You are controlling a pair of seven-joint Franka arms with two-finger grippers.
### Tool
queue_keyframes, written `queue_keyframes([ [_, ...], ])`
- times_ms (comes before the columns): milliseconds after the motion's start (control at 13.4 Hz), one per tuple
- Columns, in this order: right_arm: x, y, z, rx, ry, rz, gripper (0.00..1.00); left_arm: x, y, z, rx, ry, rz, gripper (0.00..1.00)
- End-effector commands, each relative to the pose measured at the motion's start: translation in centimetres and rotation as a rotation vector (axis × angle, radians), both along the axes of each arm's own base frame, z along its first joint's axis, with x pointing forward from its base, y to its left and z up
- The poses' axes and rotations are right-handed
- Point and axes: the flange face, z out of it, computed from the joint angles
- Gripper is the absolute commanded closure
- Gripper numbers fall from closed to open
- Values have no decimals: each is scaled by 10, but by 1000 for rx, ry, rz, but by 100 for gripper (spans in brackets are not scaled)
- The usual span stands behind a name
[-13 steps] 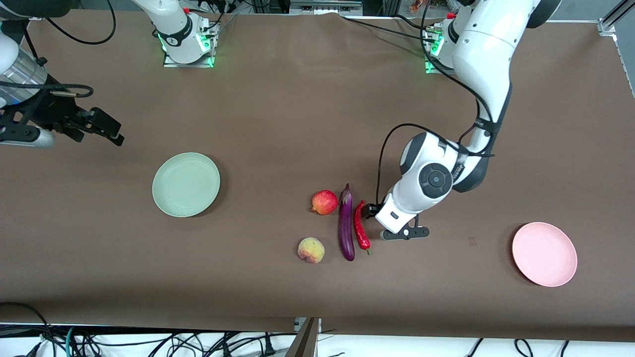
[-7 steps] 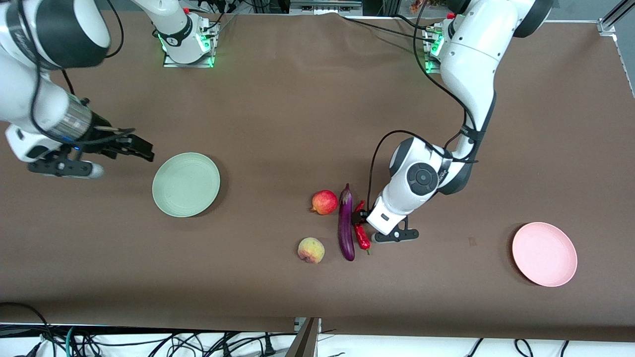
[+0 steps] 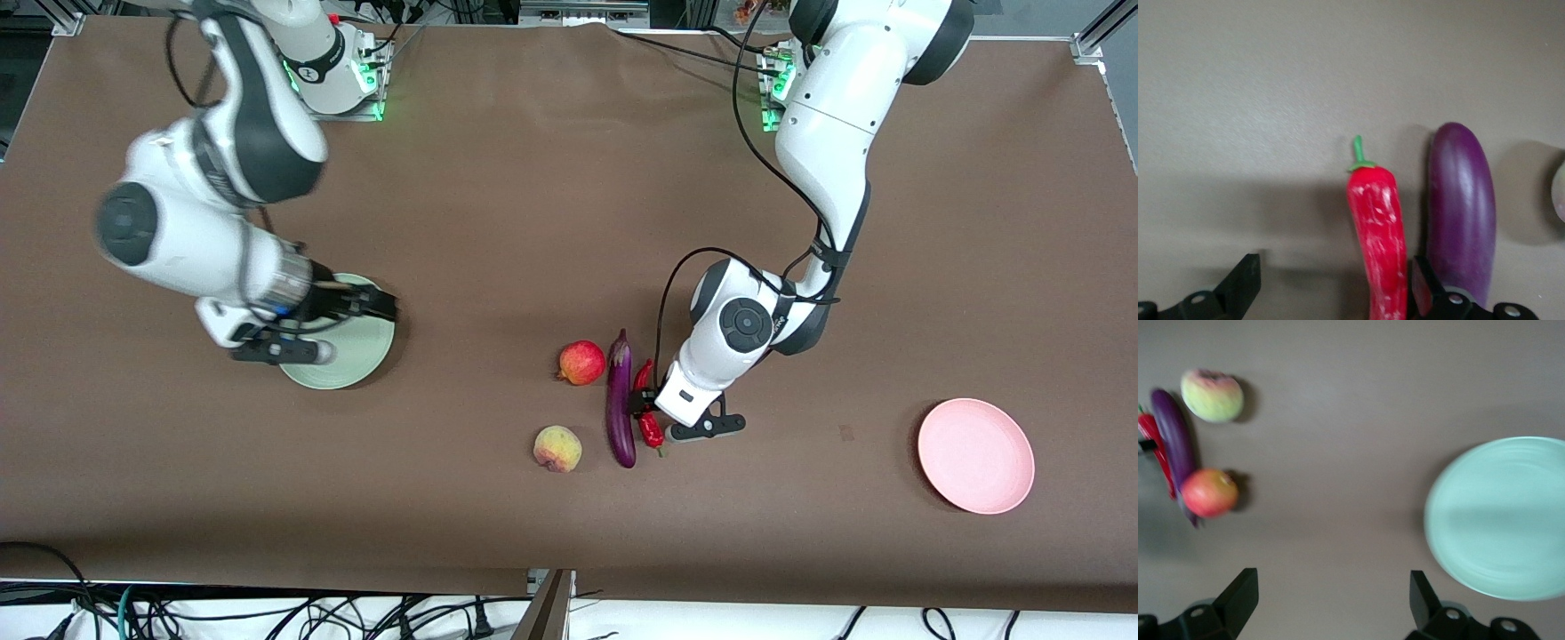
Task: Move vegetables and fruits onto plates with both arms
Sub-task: 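Grasp the red chili with the left gripper while the right gripper reaches pomegranate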
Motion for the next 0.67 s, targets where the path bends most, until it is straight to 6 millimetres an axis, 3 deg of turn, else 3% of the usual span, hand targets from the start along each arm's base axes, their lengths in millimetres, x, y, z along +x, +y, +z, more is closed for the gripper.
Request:
queue_keyframes([
  [0, 4, 89, -33, 48, -54, -145, 0, 6, 0, -5, 9, -15, 18, 0],
  [298, 7, 199, -96, 118, -141, -269, 0, 7, -2, -4, -4, -31, 44, 0],
  [372, 6, 217, -112, 124, -204, -280, 0, 6, -4, -4, -7, -29, 49, 0],
  [595, -4, 239, -158, 111, -277, -274, 0, 1, -13, -4, -13, -22, 71, 0],
])
